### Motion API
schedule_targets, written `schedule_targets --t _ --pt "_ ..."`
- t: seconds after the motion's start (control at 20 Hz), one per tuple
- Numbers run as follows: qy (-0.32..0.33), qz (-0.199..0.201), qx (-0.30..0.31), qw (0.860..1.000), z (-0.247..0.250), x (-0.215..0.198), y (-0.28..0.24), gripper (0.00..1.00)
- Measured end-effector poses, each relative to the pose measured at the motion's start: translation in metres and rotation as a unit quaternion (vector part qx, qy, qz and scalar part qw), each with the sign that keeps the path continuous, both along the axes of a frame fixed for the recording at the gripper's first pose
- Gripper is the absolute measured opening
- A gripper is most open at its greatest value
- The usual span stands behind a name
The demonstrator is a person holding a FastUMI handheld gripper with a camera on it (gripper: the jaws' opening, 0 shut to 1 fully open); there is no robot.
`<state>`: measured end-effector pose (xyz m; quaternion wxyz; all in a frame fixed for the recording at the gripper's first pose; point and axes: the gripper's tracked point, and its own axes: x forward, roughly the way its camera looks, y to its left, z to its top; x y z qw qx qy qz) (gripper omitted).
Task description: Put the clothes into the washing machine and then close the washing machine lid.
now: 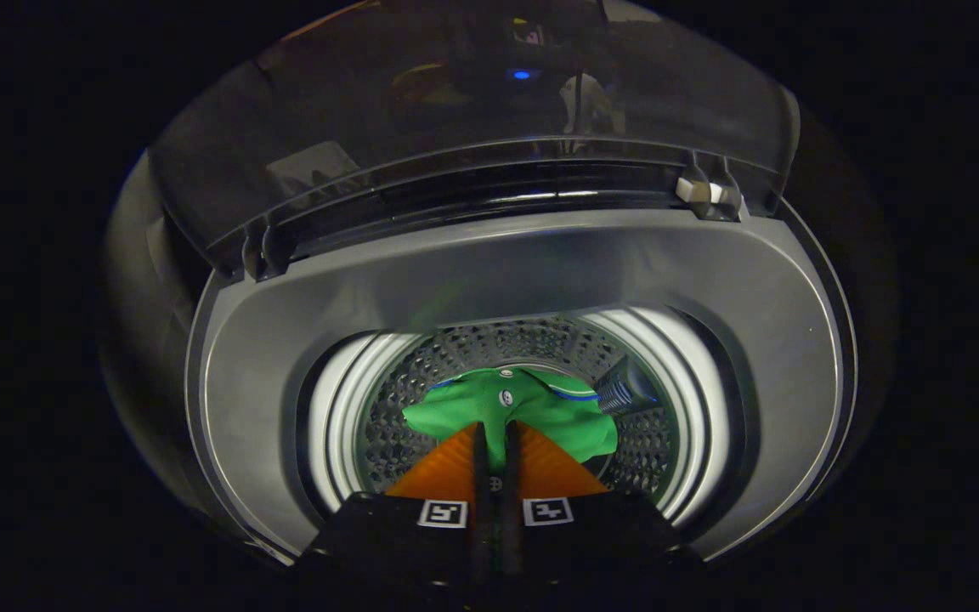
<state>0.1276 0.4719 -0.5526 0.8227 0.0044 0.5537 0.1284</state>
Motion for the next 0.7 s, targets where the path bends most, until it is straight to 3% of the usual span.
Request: schedule_targets --t 0.05,0.4,0.7 --pt "0.006 -0.001 -0.002 1.000 -0.001 -0.002 -0.001 0.13" --pt "0.008 0.004 -0.010 1.000 0.004 -0.014 -0.007 0.99" --pt "-0.011 0.009 -0.008 1.000 0.015 -0.015 -0.009 0.99"
